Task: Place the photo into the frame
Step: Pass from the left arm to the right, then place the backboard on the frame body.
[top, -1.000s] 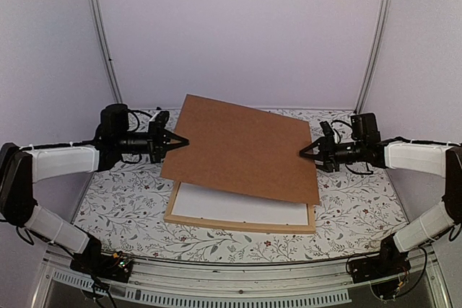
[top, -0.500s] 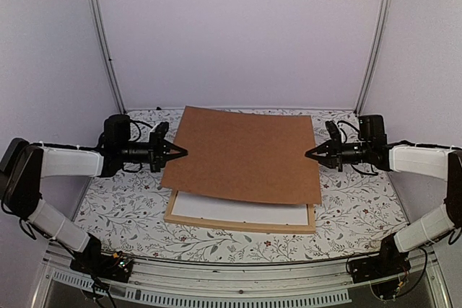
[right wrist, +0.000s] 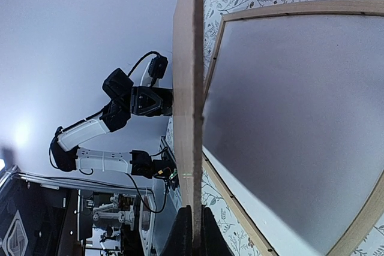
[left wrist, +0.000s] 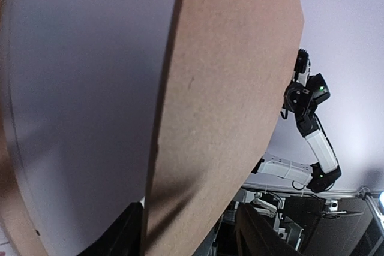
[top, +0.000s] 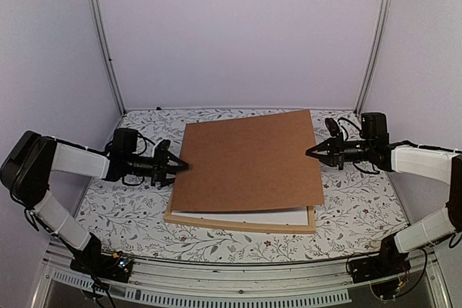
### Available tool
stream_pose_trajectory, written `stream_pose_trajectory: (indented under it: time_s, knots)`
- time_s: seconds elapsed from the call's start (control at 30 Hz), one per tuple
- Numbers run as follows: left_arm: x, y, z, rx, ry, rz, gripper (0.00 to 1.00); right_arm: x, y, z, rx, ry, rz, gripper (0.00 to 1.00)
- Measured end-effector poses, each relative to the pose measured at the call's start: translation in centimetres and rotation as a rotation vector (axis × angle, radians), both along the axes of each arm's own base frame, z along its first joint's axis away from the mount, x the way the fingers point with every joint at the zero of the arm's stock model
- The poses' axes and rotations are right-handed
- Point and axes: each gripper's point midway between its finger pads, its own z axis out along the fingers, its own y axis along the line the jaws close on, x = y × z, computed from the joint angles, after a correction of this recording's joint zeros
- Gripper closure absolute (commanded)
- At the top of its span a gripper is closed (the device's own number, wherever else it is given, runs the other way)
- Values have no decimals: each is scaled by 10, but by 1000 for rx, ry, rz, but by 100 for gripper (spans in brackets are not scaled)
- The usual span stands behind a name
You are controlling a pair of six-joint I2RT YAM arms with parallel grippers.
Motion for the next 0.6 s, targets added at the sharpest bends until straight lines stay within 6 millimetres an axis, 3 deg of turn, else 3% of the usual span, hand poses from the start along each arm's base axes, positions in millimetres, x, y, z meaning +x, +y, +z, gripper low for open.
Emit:
stream_pose_trajectory:
  time_s: [0.27, 0.6]
  knots:
    - [2, 22, -35, 161, 27, 65, 38, -2, -3, -14, -16, 55, -29, 100]
    - [12, 37, -50, 320, 4, 100, 37, -5, -8, -41, -25, 162, -78, 100]
